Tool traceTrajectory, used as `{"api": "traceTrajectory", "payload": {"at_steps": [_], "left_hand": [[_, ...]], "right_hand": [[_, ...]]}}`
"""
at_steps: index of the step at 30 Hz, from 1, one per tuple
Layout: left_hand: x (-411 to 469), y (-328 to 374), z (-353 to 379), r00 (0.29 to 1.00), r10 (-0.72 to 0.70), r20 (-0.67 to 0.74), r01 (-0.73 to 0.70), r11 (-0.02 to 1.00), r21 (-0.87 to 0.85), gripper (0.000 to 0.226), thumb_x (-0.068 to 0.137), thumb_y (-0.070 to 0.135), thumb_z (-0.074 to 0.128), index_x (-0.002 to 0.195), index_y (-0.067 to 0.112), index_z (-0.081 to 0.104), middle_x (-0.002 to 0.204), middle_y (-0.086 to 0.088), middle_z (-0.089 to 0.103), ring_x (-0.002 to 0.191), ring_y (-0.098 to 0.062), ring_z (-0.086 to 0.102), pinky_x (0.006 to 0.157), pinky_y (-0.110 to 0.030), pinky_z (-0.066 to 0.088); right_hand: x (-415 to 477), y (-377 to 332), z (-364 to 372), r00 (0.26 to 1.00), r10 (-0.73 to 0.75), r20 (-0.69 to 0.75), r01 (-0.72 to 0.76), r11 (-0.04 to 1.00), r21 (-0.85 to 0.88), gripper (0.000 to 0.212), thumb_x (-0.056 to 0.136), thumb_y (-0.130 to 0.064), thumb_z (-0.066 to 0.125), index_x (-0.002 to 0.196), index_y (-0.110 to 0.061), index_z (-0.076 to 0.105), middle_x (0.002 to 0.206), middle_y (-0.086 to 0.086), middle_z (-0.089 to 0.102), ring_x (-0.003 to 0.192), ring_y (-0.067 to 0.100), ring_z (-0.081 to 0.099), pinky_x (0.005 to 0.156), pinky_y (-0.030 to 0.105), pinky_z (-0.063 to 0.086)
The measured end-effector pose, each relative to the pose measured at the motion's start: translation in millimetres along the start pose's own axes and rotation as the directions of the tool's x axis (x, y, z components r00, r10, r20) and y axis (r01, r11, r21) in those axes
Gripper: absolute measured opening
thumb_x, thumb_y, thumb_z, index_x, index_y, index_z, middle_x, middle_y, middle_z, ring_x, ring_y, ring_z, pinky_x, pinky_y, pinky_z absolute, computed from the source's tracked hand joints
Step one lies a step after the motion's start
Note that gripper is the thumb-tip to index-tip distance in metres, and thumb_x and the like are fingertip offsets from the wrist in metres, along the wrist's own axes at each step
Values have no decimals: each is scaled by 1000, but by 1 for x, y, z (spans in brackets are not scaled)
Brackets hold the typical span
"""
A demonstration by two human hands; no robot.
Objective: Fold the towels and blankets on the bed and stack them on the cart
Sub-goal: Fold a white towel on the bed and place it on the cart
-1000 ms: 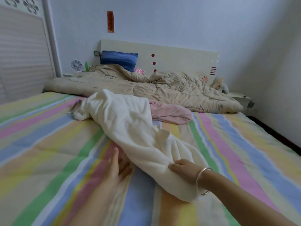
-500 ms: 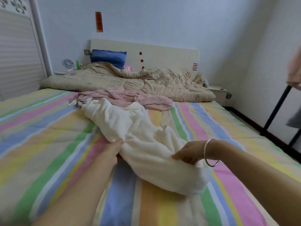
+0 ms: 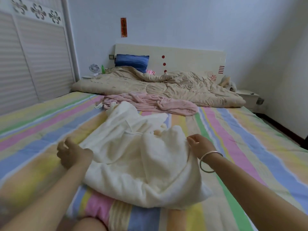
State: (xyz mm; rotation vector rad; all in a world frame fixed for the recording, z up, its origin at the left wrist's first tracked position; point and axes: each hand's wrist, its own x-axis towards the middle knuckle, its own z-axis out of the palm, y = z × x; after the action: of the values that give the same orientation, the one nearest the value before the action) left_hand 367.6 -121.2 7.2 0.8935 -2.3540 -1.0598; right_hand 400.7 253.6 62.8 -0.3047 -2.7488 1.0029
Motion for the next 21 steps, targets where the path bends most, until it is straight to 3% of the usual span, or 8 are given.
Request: {"api": "traceTrajectory", "payload": {"at_steps": [3,6,8,11,13,16,18,21], "left_hand": [[-21,22,19,911,397,114,-404,914,44,52,90,19,60,139,15,43,152,-6,29,137,-30,30,108,-45,34],[-39,55,43,789,561,251,-576,817,-14,47,91,22,58,137,18,47,151,-2,33,137,-24,33,109,-36,31],[-43,73,62,716,611,338,-640,767,-30,50,92,28,58,140,21,45,155,0,29,140,-22,30,111,-35,30],[-32,100,90,664,587,463,-661,751,-4,56,94,37,54,145,24,35,160,-1,17,145,-22,22,113,-39,29],[-19,119,108,647,558,520,-692,716,92,69,92,48,56,150,25,27,162,-4,9,147,-26,14,116,-42,23],[5,133,136,626,440,643,-713,658,244,96,82,66,59,155,30,8,163,-8,-2,149,-32,5,117,-49,11],[14,128,148,606,369,704,-736,595,322,88,84,66,55,153,31,12,156,-13,22,140,-35,29,111,-45,26],[17,114,148,595,402,697,-767,545,340,56,93,57,47,138,27,35,124,-12,55,113,-34,55,85,-37,42]], "right_hand": [[19,-5,22,986,116,122,-129,986,105,38,99,-40,44,115,-11,62,116,12,64,112,30,58,92,33,42],[30,-8,37,939,191,286,-280,907,316,71,88,-41,66,144,-11,36,136,14,51,121,30,53,94,32,42],[36,-7,42,912,178,370,-283,926,251,95,78,-37,77,150,-14,20,142,11,44,123,29,50,92,32,43],[51,-7,47,886,126,447,-165,985,48,102,73,-36,81,151,-15,18,144,9,42,127,27,47,102,35,41],[65,-10,49,855,129,502,-116,992,-56,86,76,-39,78,144,-15,31,136,7,50,116,23,53,95,30,44],[85,-23,51,858,139,494,-150,989,-18,52,87,-53,60,115,-9,60,113,8,61,96,23,60,83,28,46],[101,-29,56,891,198,408,-218,976,4,59,90,-61,48,104,-6,64,100,8,62,87,23,58,76,27,44],[118,-33,70,906,195,377,-143,977,-160,48,94,-46,50,110,-4,65,100,10,65,84,23,56,74,27,44]]}}
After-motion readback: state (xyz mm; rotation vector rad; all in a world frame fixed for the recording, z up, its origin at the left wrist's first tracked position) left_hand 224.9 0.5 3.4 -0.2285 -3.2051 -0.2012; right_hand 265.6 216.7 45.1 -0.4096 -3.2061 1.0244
